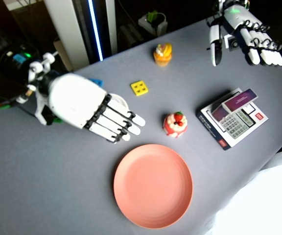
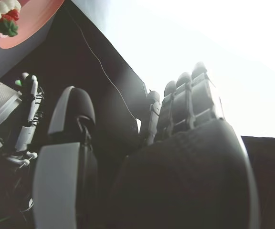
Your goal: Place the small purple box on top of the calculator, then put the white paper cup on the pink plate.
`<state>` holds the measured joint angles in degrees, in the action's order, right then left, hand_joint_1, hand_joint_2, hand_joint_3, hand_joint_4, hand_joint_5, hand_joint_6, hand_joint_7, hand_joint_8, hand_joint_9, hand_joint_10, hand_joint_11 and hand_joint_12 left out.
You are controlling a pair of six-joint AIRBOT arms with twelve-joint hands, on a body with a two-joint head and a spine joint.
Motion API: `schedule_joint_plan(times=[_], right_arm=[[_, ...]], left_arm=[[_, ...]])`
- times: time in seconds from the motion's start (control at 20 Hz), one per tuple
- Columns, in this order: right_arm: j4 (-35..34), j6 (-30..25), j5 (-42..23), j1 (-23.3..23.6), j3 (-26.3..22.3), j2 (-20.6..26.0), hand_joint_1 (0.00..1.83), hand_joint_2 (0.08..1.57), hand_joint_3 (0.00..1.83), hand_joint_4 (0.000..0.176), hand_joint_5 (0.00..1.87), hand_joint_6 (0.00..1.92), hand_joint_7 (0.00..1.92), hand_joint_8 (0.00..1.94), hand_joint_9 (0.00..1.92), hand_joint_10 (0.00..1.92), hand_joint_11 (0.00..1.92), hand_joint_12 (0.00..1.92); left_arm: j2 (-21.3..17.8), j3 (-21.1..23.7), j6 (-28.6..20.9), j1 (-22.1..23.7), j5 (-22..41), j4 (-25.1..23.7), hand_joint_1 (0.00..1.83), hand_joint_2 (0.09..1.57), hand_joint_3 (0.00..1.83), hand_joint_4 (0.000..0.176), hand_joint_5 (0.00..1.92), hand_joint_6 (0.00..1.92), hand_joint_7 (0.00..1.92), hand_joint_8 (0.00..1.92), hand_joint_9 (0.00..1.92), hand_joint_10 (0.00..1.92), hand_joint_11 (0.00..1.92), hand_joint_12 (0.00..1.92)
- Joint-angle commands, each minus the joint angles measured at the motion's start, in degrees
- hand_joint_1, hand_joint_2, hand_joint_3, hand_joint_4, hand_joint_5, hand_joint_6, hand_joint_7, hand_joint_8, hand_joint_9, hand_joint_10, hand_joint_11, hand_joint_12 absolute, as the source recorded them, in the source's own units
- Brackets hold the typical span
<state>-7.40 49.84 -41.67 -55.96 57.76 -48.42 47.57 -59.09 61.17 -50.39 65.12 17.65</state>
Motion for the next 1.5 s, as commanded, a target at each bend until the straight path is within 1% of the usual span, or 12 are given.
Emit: schedule_joint_plan(times=[0.0,0.15,0.5,0.6,0.7,0.75,0.9,0.95,1.0,1.15,1.2,1.45], right_arm=[[-0.25,-0.13,-7.29,0.93,0.2,0.4,1.3,1.23,0.0,0.0,0.28,1.3,0.73,1.41,0.59,1.84,0.68,1.92],[-0.21,-0.17,-9.2,2.43,0.32,1.09,1.13,1.13,0.0,0.0,0.26,1.35,0.49,1.34,0.56,1.89,0.68,1.92],[-1.11,-0.13,-8.6,9.51,4.4,-0.48,1.24,1.14,0.0,0.0,0.18,1.4,0.29,1.37,0.4,1.82,0.53,1.92],[-2.03,0.81,-4.8,13.92,7.94,-3.48,1.22,1.16,0.0,0.0,0.2,1.17,0.18,1.26,0.29,1.67,0.38,1.92],[-6.05,5.29,-0.25,17.98,11.36,-6.71,1.22,1.2,0.0,0.0,0.26,0.38,0.2,1.22,0.32,1.77,0.37,1.92],[-7.49,6.47,1.61,18.91,12.96,-7.92,1.22,1.18,0.0,0.0,0.32,0.78,0.29,1.35,0.38,1.82,0.47,1.92],[-12.01,8.18,7.22,21.28,18.56,-11.78,1.19,1.19,0.0,0.0,0.28,1.1,0.26,1.24,0.39,1.7,0.46,1.92],[-12.91,8.98,8.49,21.82,19.61,-12.62,1.06,1.3,0.01,0.0,0.51,1.48,0.36,1.34,0.47,1.7,0.53,1.92],[-13.7,9.74,9.34,22.19,20.39,-13.21,1.09,1.34,0.0,0.0,0.43,1.54,0.58,1.61,0.48,1.7,0.5,1.92],[-16.27,11.69,12.24,23.12,23.34,-15.34,1.05,1.31,0.0,0.0,0.61,1.53,0.2,1.28,0.26,1.62,0.28,1.92],[-17.3,11.75,13.37,23.2,24.95,-16.5,1.13,1.21,0.0,0.0,0.36,1.23,0.19,1.23,0.24,1.59,0.22,1.92],[-25.82,20.73,16.75,23.84,27.94,-19.08,1.12,1.13,0.0,0.0,0.2,1.1,0.18,1.23,0.29,1.57,0.22,1.92]], left_arm=[[-0.46,0.29,-0.24,0.38,7.3,-1.14,0.79,1.23,0.0,0.071,0.06,0.02,0.0,0.0,0.0,0.0,0.0,0.0],[-0.51,0.31,-0.36,0.11,7.45,-1.02,0.8,1.22,0.0,0.071,0.06,0.02,0.0,0.0,0.0,0.0,0.0,0.0],[-0.51,0.69,-0.46,-0.87,8.28,-1.0,0.77,1.23,0.0,0.067,0.05,0.01,0.0,0.0,0.0,0.0,0.0,0.0],[-0.51,0.88,-0.78,-1.9,8.62,-0.96,0.75,1.23,0.0,0.078,0.05,0.01,0.0,0.0,0.0,0.0,0.0,0.0],[-0.51,0.98,-1.77,-3.0,9.43,-0.79,0.81,1.23,0.0,0.06,0.06,0.01,0.0,0.0,0.0,0.0,0.0,0.0],[-0.51,1.03,-1.93,-3.29,9.81,-0.77,0.81,1.23,0.0,0.049,0.07,0.01,0.0,0.0,0.0,0.0,0.0,0.0],[-0.48,1.24,-1.93,-3.71,10.37,-0.83,0.81,1.24,0.0,0.06,0.06,0.01,0.0,0.0,0.0,0.0,0.0,0.0],[-0.47,1.27,-1.93,-3.83,10.48,-0.83,0.81,1.24,0.0,0.061,0.06,0.01,0.0,0.0,0.0,0.0,0.0,0.0],[-0.46,1.3,-1.93,-3.93,10.56,-0.83,0.82,1.25,0.01,0.054,0.05,0.01,0.0,0.0,0.0,0.0,0.0,0.0],[-0.34,1.33,-2.02,-4.23,10.89,-0.83,0.78,1.26,0.01,0.063,0.04,0.0,0.0,0.0,0.0,0.0,0.0,0.0],[-0.27,1.32,-2.02,-4.38,11.05,-0.83,0.75,1.27,0.01,0.072,0.03,0.0,0.0,0.0,0.0,0.0,0.0,0.0],[0.16,1.07,-2.16,-4.49,11.46,-0.79,0.77,1.26,0.01,0.063,0.04,0.0,0.0,0.0,0.0,0.0,0.0,0.0]])
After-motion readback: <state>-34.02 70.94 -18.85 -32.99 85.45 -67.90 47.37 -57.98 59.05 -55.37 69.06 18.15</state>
